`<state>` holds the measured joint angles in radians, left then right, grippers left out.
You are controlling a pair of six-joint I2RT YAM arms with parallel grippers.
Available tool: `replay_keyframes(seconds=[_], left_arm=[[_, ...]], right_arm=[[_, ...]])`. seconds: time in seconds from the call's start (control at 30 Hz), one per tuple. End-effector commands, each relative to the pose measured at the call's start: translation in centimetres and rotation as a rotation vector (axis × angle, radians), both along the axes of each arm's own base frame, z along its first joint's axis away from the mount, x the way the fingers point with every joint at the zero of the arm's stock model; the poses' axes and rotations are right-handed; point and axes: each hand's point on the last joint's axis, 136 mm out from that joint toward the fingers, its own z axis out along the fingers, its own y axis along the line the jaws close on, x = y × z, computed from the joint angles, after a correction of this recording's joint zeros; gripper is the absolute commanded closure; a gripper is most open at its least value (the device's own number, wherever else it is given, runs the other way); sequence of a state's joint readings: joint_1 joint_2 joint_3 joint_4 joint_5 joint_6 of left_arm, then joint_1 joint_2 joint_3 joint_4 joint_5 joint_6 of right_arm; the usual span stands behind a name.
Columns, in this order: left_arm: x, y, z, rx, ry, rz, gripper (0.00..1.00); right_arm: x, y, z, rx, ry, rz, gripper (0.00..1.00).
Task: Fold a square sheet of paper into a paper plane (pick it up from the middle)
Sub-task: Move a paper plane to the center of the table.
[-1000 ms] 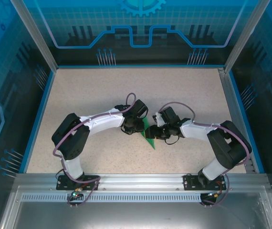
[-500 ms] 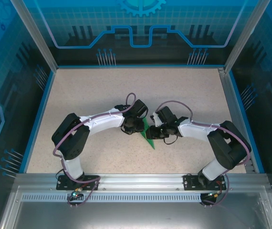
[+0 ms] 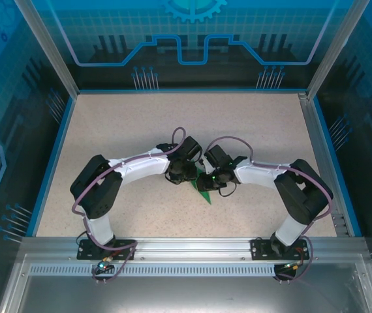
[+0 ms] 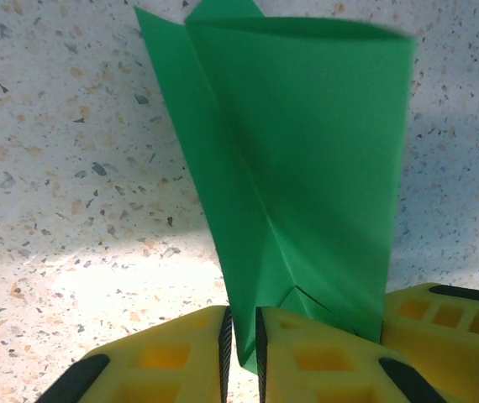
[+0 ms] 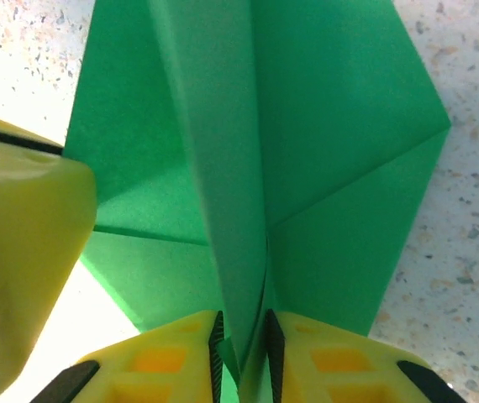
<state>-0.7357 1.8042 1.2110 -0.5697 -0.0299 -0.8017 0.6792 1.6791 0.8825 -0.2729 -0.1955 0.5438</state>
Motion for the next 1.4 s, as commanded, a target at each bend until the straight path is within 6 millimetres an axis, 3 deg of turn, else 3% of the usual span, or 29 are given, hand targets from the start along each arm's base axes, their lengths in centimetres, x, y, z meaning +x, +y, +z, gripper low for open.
replay_keyframes(seconds=[0.0, 0.17, 0.33, 0.5, 0.67, 0.8, 1.1, 1.37], left_arm=[[-0.1, 0.6, 0.7, 0.0, -0.021, -0.018, 0.8], [0.0, 0.6, 1.3, -0.02, -0.046, -0.017, 0.79], [0.3, 0.8, 3.1, -0.057, -0.112, -0.007, 0.73], [0.7, 3.2, 4.8, -0.054, -0.199, 0.068, 0.66], [0.4, 6.4, 4.5, -0.069, -0.222, 0.163, 0.64], [0.2, 8.5, 4.1, -0.092, -0.235, 0.208, 0.63], [-0.1, 10.8, 3.8, -0.12, -0.256, 0.255, 0.57], [-0.5, 11.4, 3.5, -0.124, -0.256, 0.26, 0.55]], right_arm=[[-0.1, 0.1, 0.0, -0.066, -0.014, 0.02, 0.79], [0.1, -0.1, 0.4, -0.11, -0.025, 0.016, 0.85], [0.8, -0.8, 2.2, -0.186, -0.076, -0.014, 0.91], [2.4, -2.6, 4.4, -0.3, -0.13, -0.106, 0.92], [3.6, -4.4, 5.4, -0.415, -0.168, -0.193, 0.92], [4.8, -4.6, 6.0, -0.459, -0.181, -0.232, 0.92], [6.6, -2.1, 3.8, -0.436, -0.118, -0.258, 0.92], [6.7, -2.0, 1.6, -0.456, -0.081, -0.265, 0.89]])
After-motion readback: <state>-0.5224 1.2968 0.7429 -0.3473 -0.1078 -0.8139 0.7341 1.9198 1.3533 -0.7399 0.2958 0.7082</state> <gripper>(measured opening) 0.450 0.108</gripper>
